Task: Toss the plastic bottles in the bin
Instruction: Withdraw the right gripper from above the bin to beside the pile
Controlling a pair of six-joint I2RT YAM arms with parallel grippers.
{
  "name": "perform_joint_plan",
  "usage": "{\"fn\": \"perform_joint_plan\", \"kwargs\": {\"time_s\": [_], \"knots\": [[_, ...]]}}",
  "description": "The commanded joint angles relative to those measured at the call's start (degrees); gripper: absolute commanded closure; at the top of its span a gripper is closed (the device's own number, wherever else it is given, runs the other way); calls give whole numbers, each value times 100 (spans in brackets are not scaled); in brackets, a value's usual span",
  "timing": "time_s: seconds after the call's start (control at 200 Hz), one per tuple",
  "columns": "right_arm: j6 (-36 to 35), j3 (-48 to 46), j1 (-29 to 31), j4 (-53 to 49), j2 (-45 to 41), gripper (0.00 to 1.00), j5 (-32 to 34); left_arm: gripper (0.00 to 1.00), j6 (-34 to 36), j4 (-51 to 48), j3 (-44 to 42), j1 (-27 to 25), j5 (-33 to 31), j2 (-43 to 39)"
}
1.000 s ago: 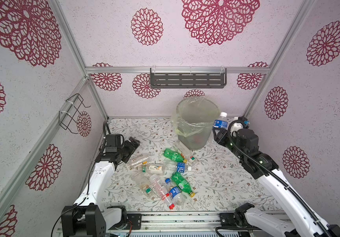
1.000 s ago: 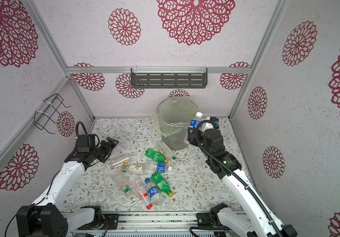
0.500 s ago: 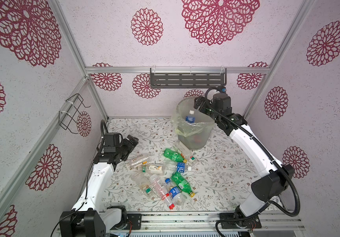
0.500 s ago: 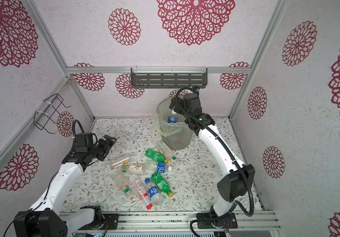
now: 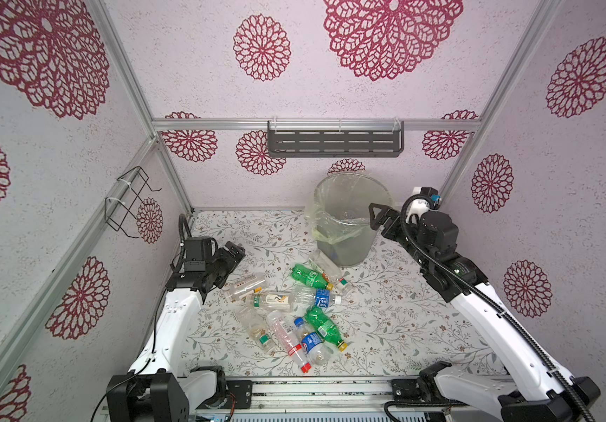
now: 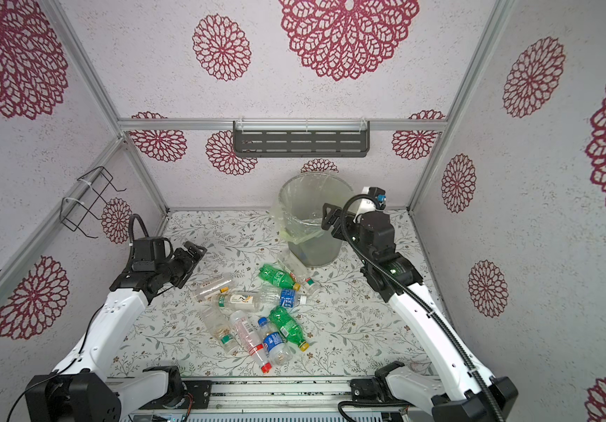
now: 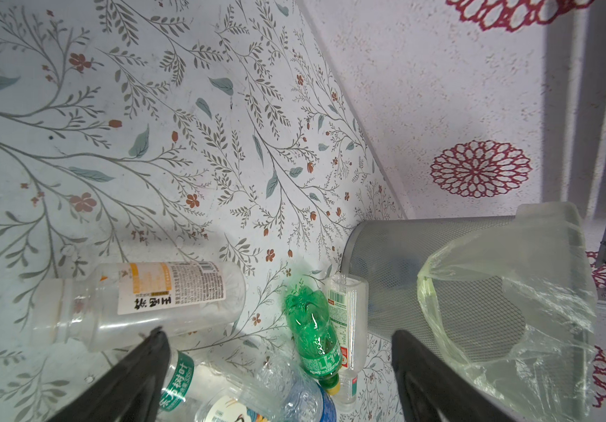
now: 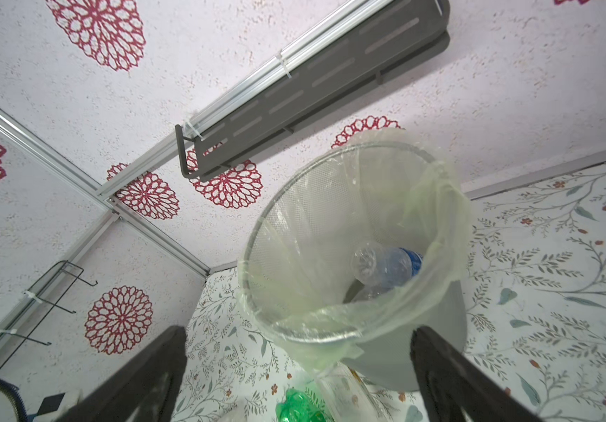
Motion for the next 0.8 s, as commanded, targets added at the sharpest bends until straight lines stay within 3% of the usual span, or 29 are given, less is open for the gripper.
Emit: {"fn": "perform_joint_plan", "kwargs": {"time_s": [0.0,0.245,0.796], "knots": [[-78,-463,-21,98,-405,1,131,3,35,-10,117,62,-64,40],[63,-1198,-27,-117,-925,1,256,3,52,-202,115,55,-221,21],[649,-2023,-31,-282,-942,1,-12,3,92,-309,94,55,-257,114]]}}
